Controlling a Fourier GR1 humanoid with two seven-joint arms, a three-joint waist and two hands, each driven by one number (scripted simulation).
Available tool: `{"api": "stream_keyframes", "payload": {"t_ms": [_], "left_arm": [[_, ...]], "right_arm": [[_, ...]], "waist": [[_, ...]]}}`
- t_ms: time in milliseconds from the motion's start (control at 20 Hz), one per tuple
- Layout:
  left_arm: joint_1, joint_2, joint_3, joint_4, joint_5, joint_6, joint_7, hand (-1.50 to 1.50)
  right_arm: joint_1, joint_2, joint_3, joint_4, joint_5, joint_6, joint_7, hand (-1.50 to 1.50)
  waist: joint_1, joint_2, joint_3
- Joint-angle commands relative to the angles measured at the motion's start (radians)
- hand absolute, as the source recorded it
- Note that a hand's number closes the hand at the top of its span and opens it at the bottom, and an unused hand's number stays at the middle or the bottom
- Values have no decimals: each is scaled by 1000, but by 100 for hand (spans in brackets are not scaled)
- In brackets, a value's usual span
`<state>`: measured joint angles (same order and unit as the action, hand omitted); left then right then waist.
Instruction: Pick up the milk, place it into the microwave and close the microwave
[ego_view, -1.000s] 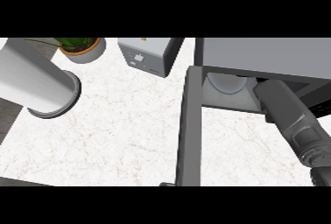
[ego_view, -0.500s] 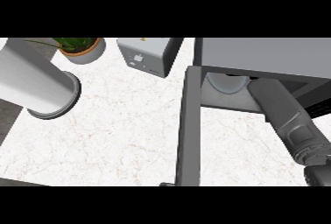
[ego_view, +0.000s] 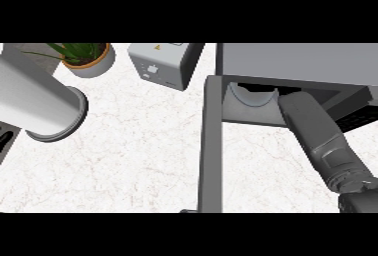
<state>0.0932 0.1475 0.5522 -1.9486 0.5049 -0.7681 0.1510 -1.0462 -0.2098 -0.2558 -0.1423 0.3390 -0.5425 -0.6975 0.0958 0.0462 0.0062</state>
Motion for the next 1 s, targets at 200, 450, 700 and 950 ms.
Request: {"api": "stream_keyframes", "payload": {"t_ms": [200,450,700,950], "left_arm": [[30,-75,-90,-56,-48,-21,-1,-150],[-2,-75,-160,-61,-19,22,82,150],[-10,-120,-231,-68,-80,26,85,150],[16,-105,-258,-91,-43,41,139,150]], "right_arm": [[80,43,-102,-10,-115,178,-118,-150],[119,63,-131,-12,-161,320,-134,-150],[205,117,-135,-44,-193,438,-206,-150],[352,132,-107,-103,-205,513,-258,-150]], "waist": [[-37,-22,-3],[-67,-34,-4],[-90,-44,-5],[-101,-49,-6]]}}
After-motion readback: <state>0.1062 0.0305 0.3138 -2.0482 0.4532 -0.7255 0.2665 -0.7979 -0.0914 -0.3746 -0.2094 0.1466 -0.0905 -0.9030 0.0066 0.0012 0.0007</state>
